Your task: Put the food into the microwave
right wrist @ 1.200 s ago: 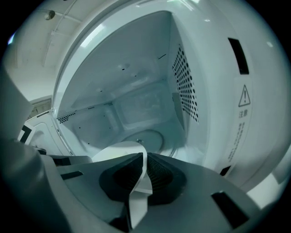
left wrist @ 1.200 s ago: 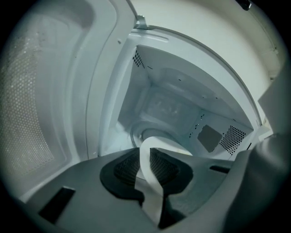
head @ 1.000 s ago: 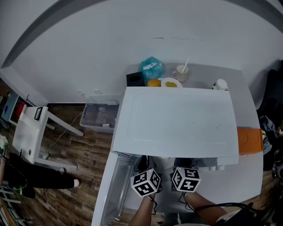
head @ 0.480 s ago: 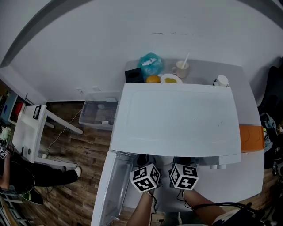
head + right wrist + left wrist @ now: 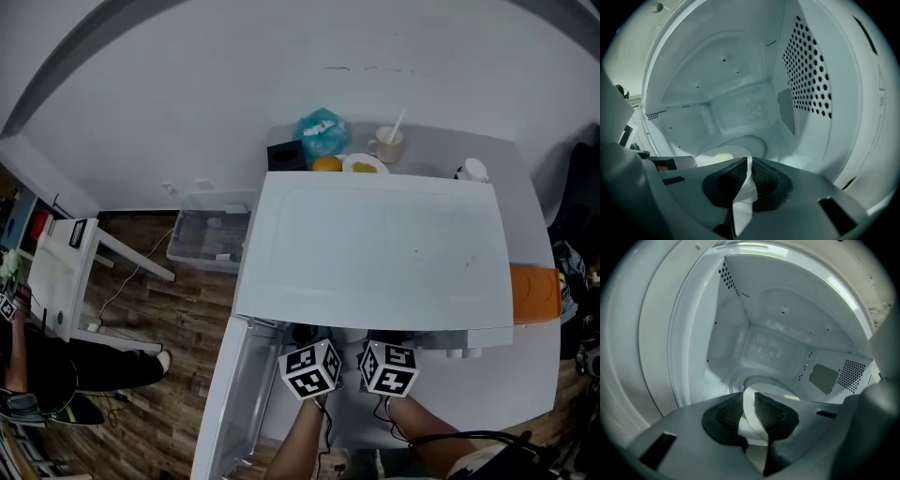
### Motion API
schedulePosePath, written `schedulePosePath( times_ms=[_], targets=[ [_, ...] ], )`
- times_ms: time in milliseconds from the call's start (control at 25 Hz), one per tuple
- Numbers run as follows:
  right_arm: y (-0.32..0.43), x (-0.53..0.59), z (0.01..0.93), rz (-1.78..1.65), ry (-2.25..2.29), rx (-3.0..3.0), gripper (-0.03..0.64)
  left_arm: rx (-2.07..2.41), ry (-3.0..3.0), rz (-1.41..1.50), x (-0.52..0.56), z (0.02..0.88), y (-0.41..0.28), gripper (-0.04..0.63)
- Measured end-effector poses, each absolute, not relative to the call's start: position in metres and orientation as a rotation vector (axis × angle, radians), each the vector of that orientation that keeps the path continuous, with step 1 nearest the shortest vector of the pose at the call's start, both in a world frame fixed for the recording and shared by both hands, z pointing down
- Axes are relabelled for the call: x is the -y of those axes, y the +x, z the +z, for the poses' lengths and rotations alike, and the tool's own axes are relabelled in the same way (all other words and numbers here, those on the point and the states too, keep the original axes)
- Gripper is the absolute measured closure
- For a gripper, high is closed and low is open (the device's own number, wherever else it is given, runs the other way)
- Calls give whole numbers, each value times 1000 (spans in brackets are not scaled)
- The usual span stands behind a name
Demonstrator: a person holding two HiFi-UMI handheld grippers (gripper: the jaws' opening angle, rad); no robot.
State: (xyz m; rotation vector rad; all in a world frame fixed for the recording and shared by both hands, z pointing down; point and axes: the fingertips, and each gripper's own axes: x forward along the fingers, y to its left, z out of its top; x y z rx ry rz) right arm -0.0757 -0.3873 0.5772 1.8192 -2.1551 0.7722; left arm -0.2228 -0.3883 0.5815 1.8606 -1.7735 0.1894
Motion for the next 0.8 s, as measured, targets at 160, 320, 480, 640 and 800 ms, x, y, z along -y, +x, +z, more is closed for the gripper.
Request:
schedulePosePath(
  times_ms=[160, 320, 480, 640, 800],
  targets=[
    [-77, 386, 575, 741, 1800, 2172, 578, 1787, 1873, 213, 388, 580, -224, 525],
    [-78, 383, 568, 671, 1806, 2188, 578, 1859, 1853, 240, 378, 576, -230, 522],
    [-76, 379, 565, 664, 1794, 2198, 577, 1875, 1863, 230, 368, 567, -228, 520],
    [-78, 370, 562, 646, 1759, 2213, 578, 1884, 1858, 204, 352, 559, -229, 520],
    [-80, 356, 557, 619, 1717, 2220, 578, 1880, 1845, 205, 331, 557, -229, 520]
  ],
)
